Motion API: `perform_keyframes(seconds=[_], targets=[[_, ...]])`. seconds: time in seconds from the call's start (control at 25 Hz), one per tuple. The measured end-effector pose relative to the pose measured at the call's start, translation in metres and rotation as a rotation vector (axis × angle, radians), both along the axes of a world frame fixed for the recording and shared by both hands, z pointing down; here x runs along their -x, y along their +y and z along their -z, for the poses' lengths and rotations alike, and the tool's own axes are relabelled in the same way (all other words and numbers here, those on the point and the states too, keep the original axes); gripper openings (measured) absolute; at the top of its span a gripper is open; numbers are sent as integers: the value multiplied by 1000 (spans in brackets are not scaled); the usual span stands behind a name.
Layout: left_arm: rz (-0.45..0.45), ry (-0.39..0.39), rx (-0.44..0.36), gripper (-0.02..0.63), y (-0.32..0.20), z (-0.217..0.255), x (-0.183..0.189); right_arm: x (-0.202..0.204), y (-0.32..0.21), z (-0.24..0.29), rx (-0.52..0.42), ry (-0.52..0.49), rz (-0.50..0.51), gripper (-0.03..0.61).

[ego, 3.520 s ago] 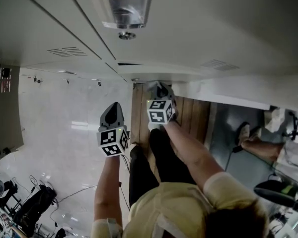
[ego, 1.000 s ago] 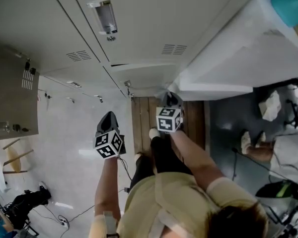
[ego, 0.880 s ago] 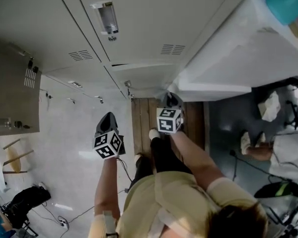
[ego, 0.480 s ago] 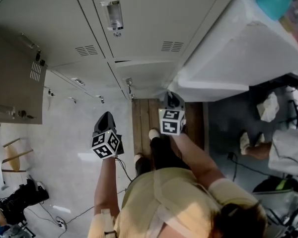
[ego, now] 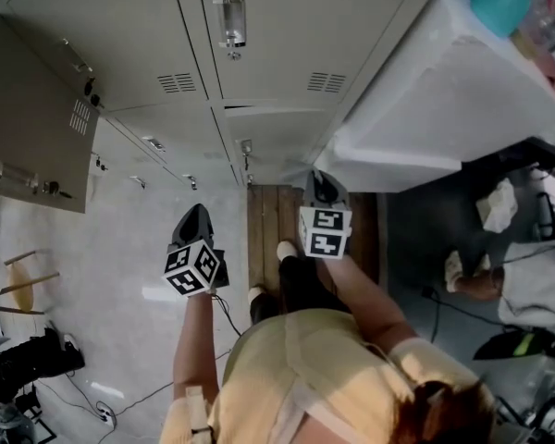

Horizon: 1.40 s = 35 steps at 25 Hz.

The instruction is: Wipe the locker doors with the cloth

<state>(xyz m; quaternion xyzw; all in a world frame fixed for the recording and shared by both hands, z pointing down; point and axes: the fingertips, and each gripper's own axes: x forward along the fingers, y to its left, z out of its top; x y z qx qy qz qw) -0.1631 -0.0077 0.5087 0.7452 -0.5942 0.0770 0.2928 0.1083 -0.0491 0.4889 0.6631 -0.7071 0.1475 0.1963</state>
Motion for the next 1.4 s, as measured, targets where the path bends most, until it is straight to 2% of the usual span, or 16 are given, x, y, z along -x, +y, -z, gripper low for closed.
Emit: perform_keyframes(seconds=[0.16,0.32,0.84,1.4], targets=[[-43,40,-13,-14,5,10,-6,9,8,15,-28,-23,17,18],[-56,55,-17,-14,11,17,-6,13,16,20,-46,-4,36,18],[-32,72,-20,-14,29,31,10,37,40,34,-64,-19,82,18],[-8,73,-64,-14,37,48,21,55,48,45,-81,-49,115,18]])
